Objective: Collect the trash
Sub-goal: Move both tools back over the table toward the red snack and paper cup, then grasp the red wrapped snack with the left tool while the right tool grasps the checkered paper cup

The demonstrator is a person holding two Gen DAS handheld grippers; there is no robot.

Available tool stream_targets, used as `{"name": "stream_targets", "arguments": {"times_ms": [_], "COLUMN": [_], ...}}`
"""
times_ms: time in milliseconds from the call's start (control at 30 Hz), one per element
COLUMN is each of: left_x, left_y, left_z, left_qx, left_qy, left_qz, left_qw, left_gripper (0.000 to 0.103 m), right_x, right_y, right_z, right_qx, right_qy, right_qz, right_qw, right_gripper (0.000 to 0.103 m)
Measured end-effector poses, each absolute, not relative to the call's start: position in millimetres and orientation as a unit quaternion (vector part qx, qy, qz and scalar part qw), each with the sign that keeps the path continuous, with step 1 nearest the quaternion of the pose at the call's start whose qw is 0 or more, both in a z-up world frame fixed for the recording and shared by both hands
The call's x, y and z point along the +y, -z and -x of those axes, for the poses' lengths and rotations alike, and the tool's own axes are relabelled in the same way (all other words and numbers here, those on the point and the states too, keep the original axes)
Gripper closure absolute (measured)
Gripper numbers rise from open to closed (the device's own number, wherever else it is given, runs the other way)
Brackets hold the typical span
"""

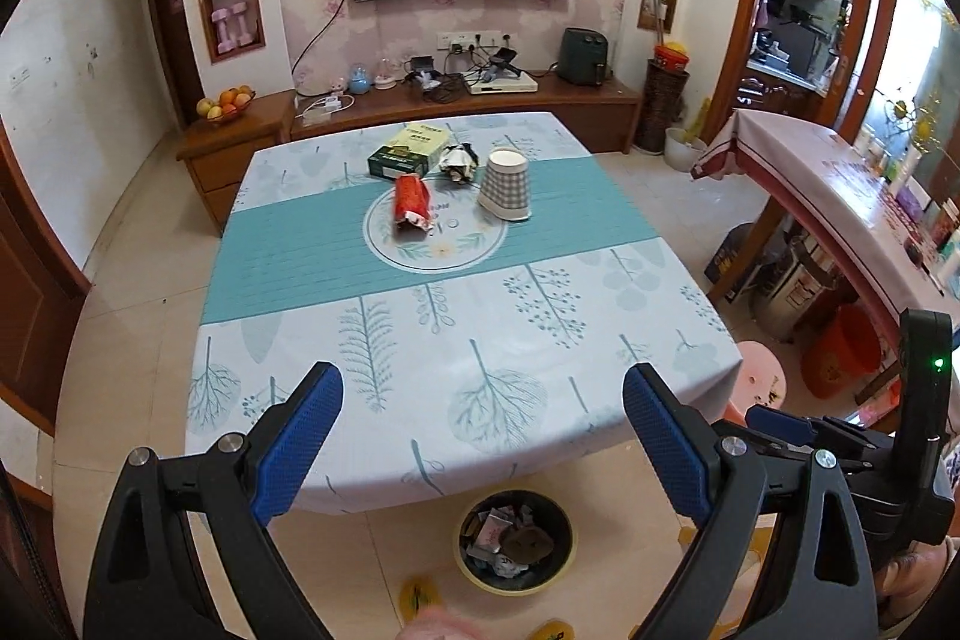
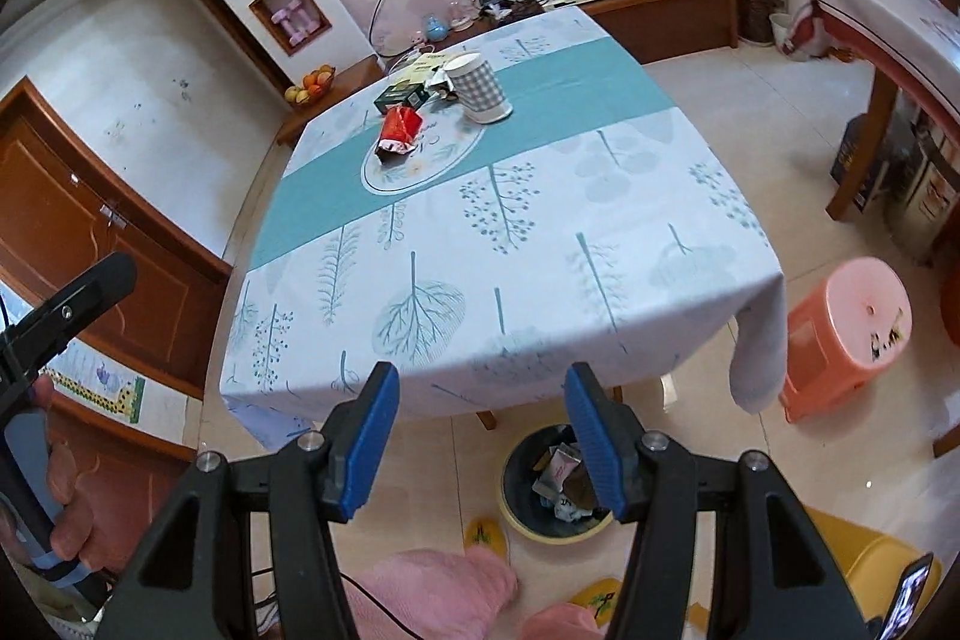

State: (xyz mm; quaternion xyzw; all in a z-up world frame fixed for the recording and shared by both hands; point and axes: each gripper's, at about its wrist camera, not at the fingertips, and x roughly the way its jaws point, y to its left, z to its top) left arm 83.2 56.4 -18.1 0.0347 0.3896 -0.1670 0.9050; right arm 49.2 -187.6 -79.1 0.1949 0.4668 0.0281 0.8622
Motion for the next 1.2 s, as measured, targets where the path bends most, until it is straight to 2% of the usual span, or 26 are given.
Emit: {"name": "stream_targets", "arguments": {"times_ms": [267,533,833,1033,1067,1133,1200], "left_x": [65.0,72.1,59.1,37.3,35.4,29.6,25.0], "left_y": [30.9,56.3,111.3,159.9,165.1,181.0,191.7], "left_z": [-154.1,-275.7,-414.3,-475.5,-482.0,-497.7,-508.8], "left_qx": [0.396,0.439,0.514,0.554,0.559,0.574,0.585], "left_qy": [0.177,0.200,0.221,0.223,0.222,0.216,0.214], "left_qz": [-0.032,-0.045,-0.068,-0.067,-0.067,-0.066,-0.063], "left_qw": [0.900,0.875,0.826,0.799,0.796,0.787,0.780], "left_gripper": [0.009,0.010,0.010,0.016,0.016,0.018,0.023], "right_x": [-181.3,-171.0,-155.6,-162.2,-162.5,-164.2,-163.6], "right_y": [83.1,87.5,98.8,117.1,120.5,128.6,134.5], "right_z": [-108.7,-197.5,-309.5,-376.8,-384.4,-400.6,-412.2], "right_qx": [0.471,0.491,0.489,0.491,0.492,0.495,0.497], "right_qy": [-0.011,0.039,0.063,0.076,0.078,0.083,0.080], "right_qz": [-0.183,-0.194,-0.174,-0.153,-0.149,-0.135,-0.129], "right_qw": [0.863,0.848,0.852,0.854,0.854,0.854,0.854], "right_gripper": [0.045,0.045,0.045,0.045,0.044,0.033,0.031]}}
